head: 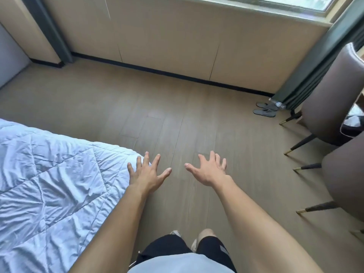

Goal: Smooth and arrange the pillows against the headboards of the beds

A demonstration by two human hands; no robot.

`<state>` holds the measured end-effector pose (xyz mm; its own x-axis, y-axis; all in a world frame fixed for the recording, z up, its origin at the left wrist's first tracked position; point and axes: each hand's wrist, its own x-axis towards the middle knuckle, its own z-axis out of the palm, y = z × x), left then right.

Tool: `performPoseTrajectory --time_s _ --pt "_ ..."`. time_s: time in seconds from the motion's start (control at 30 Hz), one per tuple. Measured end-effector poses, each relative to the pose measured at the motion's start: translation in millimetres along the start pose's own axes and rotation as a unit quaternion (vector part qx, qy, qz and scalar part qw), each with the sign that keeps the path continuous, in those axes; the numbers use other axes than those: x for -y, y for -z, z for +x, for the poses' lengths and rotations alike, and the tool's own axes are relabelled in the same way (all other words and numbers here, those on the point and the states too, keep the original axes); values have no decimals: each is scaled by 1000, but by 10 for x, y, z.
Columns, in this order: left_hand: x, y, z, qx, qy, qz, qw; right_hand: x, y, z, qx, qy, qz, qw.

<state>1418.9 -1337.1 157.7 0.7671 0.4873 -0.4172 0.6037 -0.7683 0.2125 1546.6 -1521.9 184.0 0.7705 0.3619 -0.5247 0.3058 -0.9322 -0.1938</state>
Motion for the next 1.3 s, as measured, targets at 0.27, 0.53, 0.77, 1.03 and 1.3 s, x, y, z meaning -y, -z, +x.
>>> performPoseTrajectory --time_s 0.27,0.53,0.77,1.03,1.3 --pt "51 553 1455 -9 57 -27 998 650 607 1616 11 66 -52 996" --pt "304 1221 2793 -34 160 -76 984 1657 1425 3161 31 160 -117 980" --pt "981 1780 3476 -64 259 -131 955 2927 1806 4099 32 246 -187 951" --pt "2352 2266 4202 -81 358 -167 915 4767 1781 4919 30 333 -258 907" --pt "3777 3003 4697 -97 425 -211 875 6815 1739 5377 41 390 -304 868"
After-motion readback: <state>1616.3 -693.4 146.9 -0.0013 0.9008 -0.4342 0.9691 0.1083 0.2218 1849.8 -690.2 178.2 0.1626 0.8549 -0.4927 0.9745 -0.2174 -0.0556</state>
